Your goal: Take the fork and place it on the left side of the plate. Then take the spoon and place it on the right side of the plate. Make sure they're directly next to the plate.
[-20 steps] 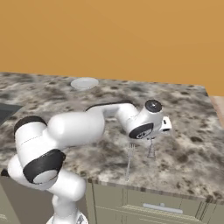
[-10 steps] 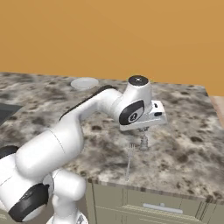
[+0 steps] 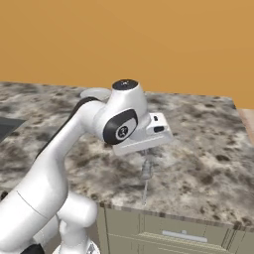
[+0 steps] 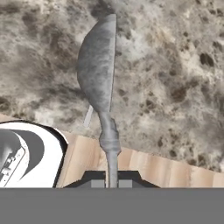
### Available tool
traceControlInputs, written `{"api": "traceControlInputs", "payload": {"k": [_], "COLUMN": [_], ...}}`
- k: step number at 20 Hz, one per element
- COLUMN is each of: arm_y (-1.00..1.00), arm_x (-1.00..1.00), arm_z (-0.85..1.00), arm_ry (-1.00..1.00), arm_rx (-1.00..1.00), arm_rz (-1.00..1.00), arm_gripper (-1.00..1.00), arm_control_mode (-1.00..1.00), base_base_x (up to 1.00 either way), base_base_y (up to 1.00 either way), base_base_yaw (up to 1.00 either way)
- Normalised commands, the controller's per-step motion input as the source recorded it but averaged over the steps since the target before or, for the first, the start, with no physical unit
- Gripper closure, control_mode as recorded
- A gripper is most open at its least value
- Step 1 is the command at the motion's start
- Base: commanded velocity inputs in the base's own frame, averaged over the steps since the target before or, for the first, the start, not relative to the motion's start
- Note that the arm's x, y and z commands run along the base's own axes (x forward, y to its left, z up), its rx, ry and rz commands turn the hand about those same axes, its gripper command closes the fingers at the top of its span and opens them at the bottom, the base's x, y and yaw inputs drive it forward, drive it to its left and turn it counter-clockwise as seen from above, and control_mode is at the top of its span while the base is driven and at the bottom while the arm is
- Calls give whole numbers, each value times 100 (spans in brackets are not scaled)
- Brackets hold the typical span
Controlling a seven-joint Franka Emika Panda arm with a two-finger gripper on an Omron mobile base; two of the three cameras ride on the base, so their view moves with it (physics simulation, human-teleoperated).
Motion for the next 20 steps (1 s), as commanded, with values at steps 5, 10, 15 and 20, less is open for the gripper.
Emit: {"api": "traceControlInputs", "payload": {"k": [5, 10, 15, 20], "arm_y": [0, 0, 0, 0], "arm_x": [0, 0, 0, 0], "arm_z": [0, 0, 0, 0], "arm_ry": [0, 0, 0, 0], "arm_rx": [0, 0, 0, 0], "arm_rz": [0, 0, 0, 0], "arm_gripper": [100, 100, 100, 100], "arm_control_mode": [100, 100, 100, 100], "base_base_x": [-60, -100, -47, 13], "base_base_y": [-15, -84, -100, -100], "base_base_yaw": [0, 0, 0, 1]}}
